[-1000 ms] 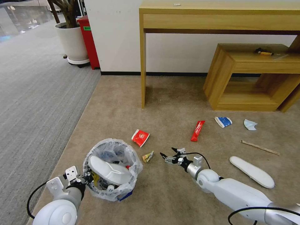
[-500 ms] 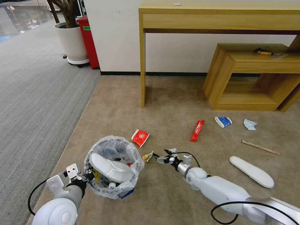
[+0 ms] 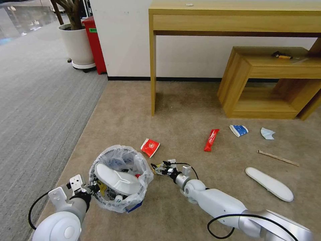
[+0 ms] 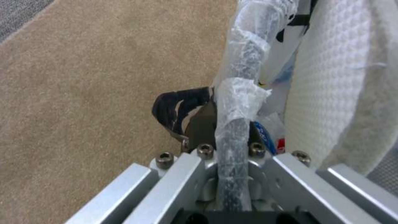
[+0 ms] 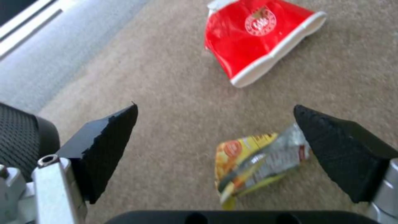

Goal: Pick up the trash bin and place the garbage on the floor into it.

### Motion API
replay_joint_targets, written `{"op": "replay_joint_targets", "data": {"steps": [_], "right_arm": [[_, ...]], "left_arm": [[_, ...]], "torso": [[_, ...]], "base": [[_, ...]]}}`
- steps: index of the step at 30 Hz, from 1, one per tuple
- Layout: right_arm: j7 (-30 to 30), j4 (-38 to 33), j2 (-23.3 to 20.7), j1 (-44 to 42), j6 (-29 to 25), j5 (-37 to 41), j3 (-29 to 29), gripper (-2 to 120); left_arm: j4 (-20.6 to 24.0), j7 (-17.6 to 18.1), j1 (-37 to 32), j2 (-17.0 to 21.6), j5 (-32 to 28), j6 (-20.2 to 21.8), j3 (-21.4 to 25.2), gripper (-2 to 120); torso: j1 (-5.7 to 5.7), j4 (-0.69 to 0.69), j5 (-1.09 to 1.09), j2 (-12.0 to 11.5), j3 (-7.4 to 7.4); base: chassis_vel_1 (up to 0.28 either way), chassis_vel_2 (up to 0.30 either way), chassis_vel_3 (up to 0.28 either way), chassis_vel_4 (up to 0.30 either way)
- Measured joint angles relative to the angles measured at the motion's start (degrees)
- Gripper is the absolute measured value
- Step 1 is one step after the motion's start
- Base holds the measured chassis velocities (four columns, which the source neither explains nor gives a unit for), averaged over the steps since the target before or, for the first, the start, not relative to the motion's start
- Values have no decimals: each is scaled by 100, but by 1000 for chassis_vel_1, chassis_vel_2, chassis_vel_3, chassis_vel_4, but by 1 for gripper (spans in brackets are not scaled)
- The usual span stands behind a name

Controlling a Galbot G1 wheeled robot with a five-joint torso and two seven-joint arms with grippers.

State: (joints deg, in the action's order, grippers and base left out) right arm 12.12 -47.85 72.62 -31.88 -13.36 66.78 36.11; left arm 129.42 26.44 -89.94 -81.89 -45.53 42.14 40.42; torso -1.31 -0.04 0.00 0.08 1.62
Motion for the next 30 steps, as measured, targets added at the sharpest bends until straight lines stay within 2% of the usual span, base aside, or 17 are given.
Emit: {"op": "replay_joint_targets", "data": {"steps": [11,19,30], "right_arm": [[-112,-4,-248,-89,14,-434,104,92],[-130,110,-37,-131,4,-358,0,87],[-215,161,122,-189,-25,-227,-184,88]], "left_arm": [[-107,9,109,-42,-1,0,-68,0],[-59,10,87,-49,-9,0,-100,0],[34,13,53,3,-48,0,-77,0]], "torso": [[0,-2,0,0,0],[0,1,1,0,0],[0,0,0,0,0]], "base": [[0,0,0,0],[0,0,0,0],[0,0,0,0]]}}
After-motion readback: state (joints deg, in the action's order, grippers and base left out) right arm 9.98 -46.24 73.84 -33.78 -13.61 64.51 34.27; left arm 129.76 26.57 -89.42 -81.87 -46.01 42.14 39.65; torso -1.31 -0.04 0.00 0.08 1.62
